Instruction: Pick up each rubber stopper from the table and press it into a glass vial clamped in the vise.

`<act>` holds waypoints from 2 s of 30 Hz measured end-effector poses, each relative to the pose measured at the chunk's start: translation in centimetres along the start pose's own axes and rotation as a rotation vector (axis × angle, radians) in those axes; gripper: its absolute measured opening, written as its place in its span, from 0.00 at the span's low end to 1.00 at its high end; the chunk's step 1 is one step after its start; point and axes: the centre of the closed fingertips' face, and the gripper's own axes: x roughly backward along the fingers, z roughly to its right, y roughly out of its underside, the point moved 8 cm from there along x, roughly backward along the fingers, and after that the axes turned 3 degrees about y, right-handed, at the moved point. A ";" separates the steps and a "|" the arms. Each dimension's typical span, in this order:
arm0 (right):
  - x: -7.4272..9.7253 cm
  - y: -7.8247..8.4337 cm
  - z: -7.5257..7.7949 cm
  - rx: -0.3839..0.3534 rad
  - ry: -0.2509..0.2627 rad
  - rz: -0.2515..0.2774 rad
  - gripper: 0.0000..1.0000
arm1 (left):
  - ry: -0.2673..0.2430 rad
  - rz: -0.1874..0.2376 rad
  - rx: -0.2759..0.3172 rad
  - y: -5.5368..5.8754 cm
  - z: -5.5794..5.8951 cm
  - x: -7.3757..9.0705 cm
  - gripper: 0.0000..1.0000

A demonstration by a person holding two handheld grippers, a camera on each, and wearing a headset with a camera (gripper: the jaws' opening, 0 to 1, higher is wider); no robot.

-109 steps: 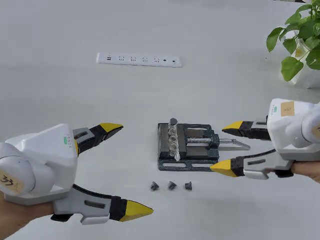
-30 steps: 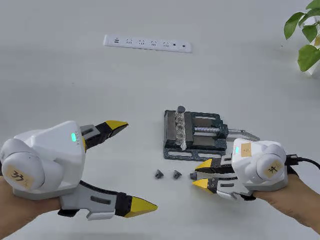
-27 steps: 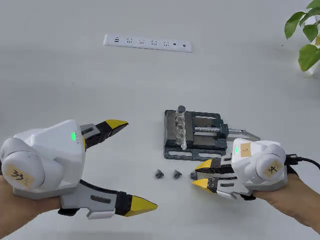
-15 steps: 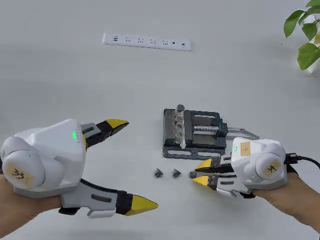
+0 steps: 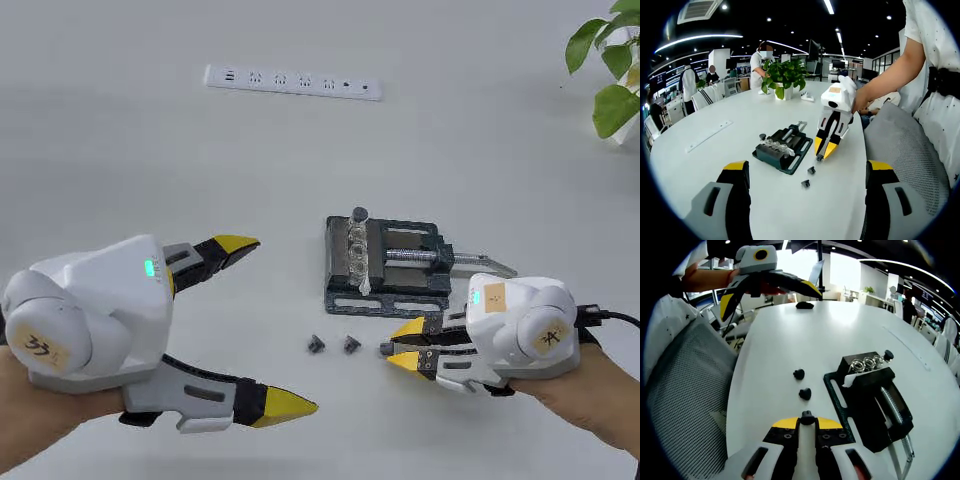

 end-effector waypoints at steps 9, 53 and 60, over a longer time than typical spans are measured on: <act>3.5 -3.9 -0.7 0.078 -0.007 0.085 0.07 | -0.002 0.031 -0.017 -1.2 -0.1 -0.1 0.87; 11.3 -14.8 -3.0 0.158 -0.057 0.399 0.07 | 0.170 0.229 -0.094 -9.7 2.5 0.6 0.09; 11.5 -15.2 -3.1 0.144 -0.066 0.421 0.07 | 0.180 0.235 -0.105 -10.1 2.7 0.7 0.06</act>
